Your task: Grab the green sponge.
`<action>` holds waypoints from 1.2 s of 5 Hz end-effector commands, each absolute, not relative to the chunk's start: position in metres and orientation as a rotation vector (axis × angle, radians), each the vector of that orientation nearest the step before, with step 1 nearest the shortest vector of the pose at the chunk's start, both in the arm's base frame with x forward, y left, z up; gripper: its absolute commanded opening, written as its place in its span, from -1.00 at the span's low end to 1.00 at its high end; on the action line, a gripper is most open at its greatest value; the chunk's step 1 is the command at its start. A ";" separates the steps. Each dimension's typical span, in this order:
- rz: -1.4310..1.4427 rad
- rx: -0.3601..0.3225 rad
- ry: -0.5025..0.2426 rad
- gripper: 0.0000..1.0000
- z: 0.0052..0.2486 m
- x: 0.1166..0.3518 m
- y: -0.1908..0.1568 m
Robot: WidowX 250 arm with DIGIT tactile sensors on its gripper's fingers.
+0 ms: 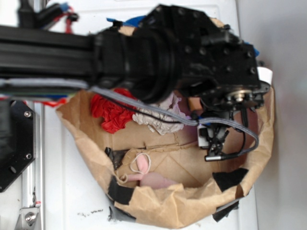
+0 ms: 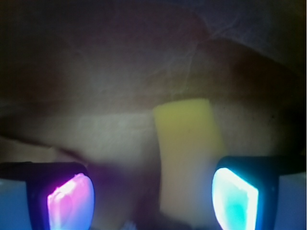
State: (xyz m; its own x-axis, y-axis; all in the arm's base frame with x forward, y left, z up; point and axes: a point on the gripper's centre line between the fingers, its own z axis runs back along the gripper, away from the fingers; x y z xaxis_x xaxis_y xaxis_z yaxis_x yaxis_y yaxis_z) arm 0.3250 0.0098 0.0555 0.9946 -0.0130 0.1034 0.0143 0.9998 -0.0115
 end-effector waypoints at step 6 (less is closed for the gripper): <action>-0.048 0.010 -0.193 -1.00 0.051 0.339 0.017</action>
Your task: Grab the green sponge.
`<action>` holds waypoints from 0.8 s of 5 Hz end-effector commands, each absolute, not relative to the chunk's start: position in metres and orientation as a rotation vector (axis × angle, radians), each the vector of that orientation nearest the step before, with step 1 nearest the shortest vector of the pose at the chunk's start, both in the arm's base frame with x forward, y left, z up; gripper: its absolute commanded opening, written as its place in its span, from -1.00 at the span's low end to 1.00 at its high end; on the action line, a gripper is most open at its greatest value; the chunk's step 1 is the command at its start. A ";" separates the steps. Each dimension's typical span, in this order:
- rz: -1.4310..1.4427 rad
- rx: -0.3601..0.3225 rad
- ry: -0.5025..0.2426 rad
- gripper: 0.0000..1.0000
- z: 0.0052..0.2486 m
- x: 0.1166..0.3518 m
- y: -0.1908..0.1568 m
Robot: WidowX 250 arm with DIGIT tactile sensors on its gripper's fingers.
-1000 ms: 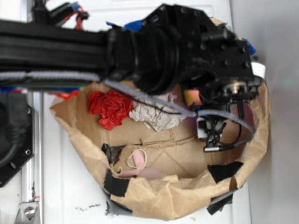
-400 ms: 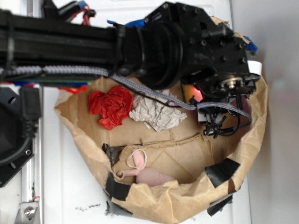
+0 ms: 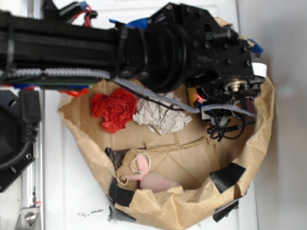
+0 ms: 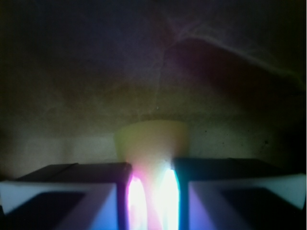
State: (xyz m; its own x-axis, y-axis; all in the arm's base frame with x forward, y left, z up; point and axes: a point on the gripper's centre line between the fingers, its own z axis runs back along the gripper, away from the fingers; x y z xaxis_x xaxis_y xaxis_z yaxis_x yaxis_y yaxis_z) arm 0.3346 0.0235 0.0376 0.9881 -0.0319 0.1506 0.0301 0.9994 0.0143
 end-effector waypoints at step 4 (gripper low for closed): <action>-0.022 0.030 -0.147 -1.00 0.137 0.296 0.011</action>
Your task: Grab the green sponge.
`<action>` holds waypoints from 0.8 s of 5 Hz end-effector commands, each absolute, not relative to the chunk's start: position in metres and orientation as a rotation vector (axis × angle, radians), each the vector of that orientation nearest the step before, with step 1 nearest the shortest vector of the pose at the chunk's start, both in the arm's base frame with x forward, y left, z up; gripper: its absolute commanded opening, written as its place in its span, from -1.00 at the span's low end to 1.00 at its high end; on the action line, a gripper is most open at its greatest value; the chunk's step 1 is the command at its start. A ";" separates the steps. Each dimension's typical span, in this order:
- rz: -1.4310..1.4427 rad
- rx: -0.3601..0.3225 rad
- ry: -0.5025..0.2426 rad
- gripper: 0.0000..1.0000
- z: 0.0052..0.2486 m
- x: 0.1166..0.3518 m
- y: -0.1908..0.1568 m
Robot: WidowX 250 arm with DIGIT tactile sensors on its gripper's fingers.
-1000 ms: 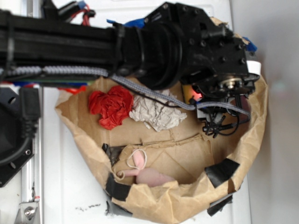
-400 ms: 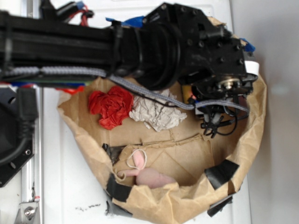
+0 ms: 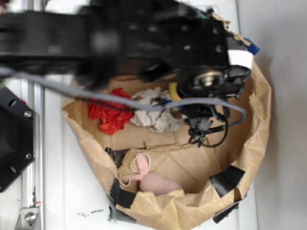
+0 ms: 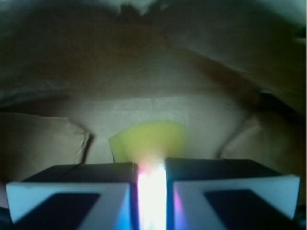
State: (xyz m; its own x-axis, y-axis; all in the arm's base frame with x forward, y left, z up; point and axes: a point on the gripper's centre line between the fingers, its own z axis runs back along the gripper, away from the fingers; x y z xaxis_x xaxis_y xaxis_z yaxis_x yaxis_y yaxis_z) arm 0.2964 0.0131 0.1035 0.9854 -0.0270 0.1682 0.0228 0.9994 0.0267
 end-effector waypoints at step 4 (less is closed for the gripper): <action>0.011 0.022 -0.132 -1.00 0.135 0.296 0.014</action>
